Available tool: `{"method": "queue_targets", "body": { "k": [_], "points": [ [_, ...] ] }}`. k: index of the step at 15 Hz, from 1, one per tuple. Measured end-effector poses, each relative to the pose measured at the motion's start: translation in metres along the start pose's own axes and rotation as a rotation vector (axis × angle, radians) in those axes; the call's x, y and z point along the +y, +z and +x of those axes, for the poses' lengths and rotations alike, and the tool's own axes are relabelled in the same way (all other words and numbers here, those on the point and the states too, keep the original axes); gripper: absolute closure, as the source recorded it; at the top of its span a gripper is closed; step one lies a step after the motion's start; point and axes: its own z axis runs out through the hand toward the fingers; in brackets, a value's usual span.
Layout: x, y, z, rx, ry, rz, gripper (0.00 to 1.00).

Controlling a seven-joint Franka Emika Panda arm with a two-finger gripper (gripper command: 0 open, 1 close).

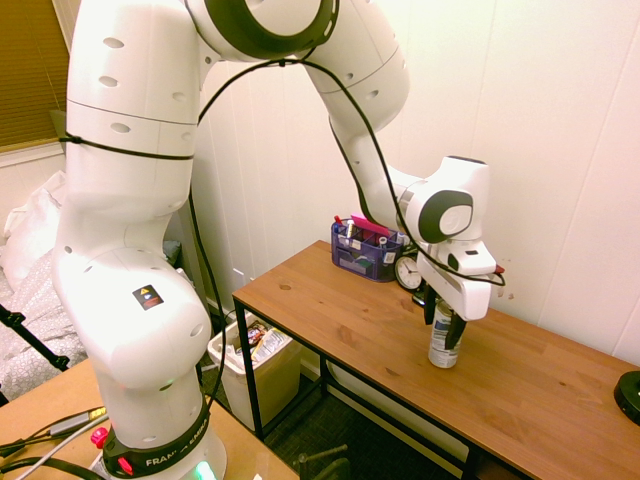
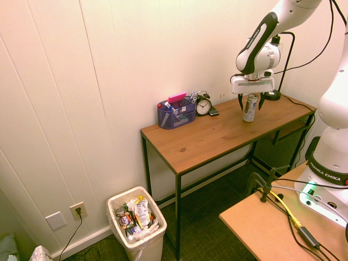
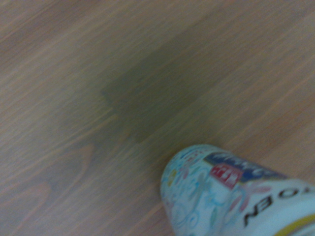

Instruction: Throw the can in the trash bin

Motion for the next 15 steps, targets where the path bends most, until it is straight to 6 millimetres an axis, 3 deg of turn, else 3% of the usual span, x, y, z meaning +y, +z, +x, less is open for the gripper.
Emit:
{"method": "queue_targets", "body": {
  "k": [1, 15],
  "points": [
    [-0.0011, -0.0001, 0.0027, 0.003, 0.005, 0.005, 1.0],
    [-0.0082, -0.0053, 0.0005, 0.014, -0.003, 0.033, 1.0]
  ]
}}
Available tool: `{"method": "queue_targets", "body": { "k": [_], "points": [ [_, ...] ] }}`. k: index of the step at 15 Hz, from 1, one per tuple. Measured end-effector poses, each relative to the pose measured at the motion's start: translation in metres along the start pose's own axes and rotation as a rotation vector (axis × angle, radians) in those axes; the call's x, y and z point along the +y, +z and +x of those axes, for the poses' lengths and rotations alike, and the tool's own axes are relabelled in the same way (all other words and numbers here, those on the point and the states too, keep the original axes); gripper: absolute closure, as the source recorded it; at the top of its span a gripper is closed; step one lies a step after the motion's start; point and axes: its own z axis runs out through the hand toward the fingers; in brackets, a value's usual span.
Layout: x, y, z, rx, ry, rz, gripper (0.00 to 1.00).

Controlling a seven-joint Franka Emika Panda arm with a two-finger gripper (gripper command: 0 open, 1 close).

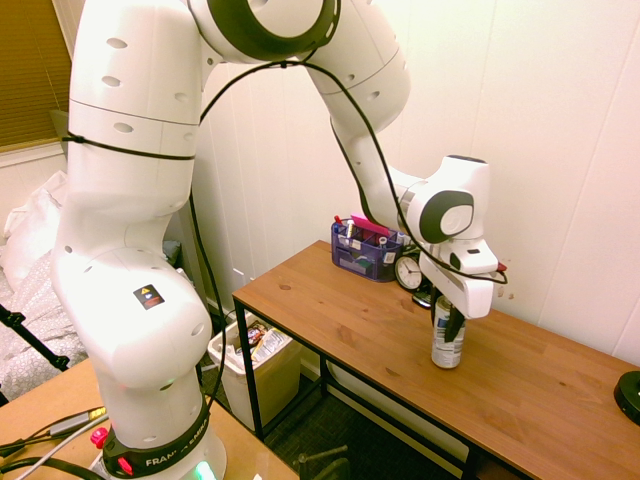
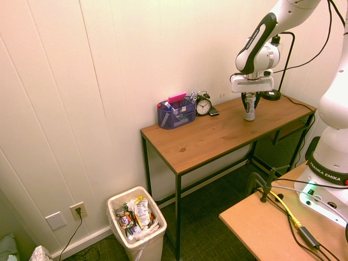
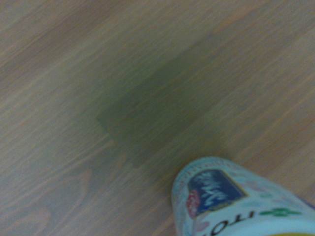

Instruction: Throw the can in the trash bin

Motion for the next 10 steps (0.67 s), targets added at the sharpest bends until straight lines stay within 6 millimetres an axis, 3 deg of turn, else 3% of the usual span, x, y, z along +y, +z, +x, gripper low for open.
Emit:
{"method": "queue_targets", "body": {
  "k": [4, 6, 8, 10],
  "points": [
    [-0.005, -0.022, -0.002, 0.009, -0.007, 0.04, 1.0],
    [-0.008, -0.042, -0.02, 0.011, -0.045, 0.07, 1.0],
    [-0.005, -0.07, -0.064, 0.026, -0.145, 0.101, 1.0],
    [0.006, -0.102, -0.136, 0.018, -0.28, 0.128, 1.0]
  ]
}}
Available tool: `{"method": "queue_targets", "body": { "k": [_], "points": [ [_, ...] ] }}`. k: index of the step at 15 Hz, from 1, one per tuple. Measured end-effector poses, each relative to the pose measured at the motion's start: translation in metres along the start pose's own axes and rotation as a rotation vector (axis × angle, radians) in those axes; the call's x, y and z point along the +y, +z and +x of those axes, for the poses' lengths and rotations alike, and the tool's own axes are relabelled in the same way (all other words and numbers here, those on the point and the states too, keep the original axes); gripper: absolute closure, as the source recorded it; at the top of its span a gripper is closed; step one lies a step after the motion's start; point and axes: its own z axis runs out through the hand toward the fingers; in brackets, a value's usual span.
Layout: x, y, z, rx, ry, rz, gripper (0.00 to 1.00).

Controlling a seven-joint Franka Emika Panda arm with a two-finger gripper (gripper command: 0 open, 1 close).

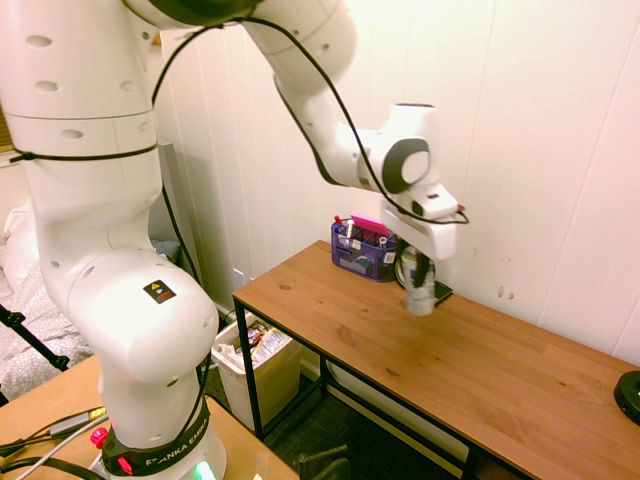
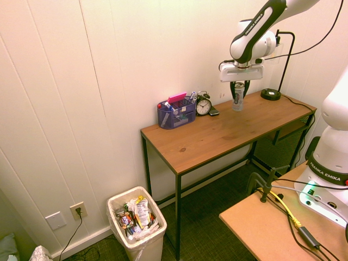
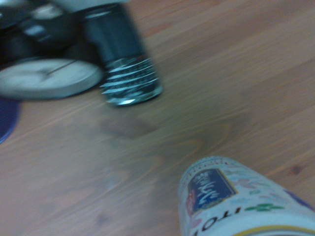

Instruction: Throw the can in the trash bin

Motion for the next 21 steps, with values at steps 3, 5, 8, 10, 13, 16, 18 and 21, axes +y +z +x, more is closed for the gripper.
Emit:
{"method": "queue_targets", "body": {
  "k": [3, 5, 8, 10, 13, 16, 18, 21],
  "points": [
    [-0.016, -0.061, -0.131, -0.045, -0.214, 0.023, 1.0],
    [-0.034, -0.104, -0.215, -0.08, -0.349, 0.065, 1.0],
    [-0.081, -0.135, -0.302, -0.119, -0.484, 0.09, 1.0],
    [-0.115, -0.128, -0.338, -0.133, -0.512, 0.066, 1.0],
    [-0.159, -0.113, -0.382, -0.167, -0.539, 0.027, 1.0],
    [-0.194, -0.095, -0.415, -0.202, -0.548, -0.028, 0.0],
    [-0.212, -0.093, -0.422, -0.207, -0.543, -0.043, 0.0],
    [-0.221, -0.095, -0.417, -0.201, -0.532, -0.05, 0.0]
  ]
}}
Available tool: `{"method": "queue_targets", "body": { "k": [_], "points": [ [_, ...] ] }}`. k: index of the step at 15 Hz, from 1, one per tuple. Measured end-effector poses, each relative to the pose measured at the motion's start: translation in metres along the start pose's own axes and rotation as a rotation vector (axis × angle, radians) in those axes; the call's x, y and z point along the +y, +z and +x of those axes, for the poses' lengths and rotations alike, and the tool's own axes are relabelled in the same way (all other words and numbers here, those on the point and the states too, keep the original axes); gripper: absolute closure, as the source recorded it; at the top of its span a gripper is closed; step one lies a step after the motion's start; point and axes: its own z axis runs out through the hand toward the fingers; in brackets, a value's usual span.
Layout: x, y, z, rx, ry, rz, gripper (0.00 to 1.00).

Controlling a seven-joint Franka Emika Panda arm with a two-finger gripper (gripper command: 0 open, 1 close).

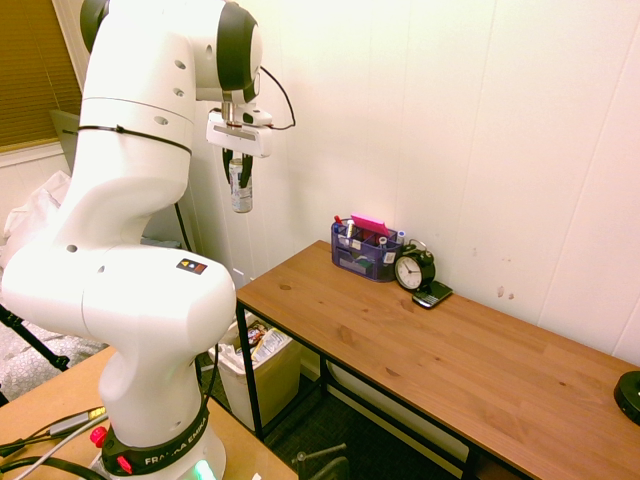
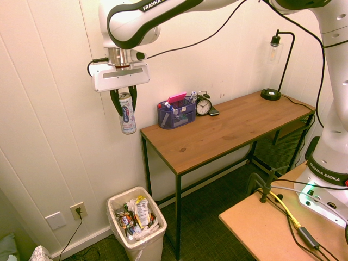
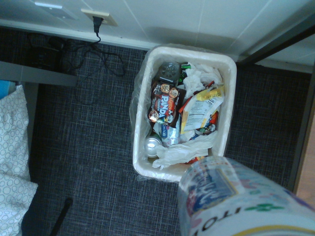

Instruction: Throw the can in the trash bin

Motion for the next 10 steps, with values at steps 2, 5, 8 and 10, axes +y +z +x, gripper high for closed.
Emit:
{"method": "queue_targets", "body": {
  "k": [2, 5, 8, 10],
  "points": [
    [0.0, 0.006, 0.003, 0.0, 0.005, -0.008, 0.0],
    [-0.001, 0.011, 0.002, -0.006, 0.004, -0.015, 0.0],
    [0.0, 0.006, 0.009, 0.001, 0.016, 0.003, 0.0],
    [0.017, -0.013, 0.044, 0.039, 0.073, 0.044, 0.0]
  ]
}}
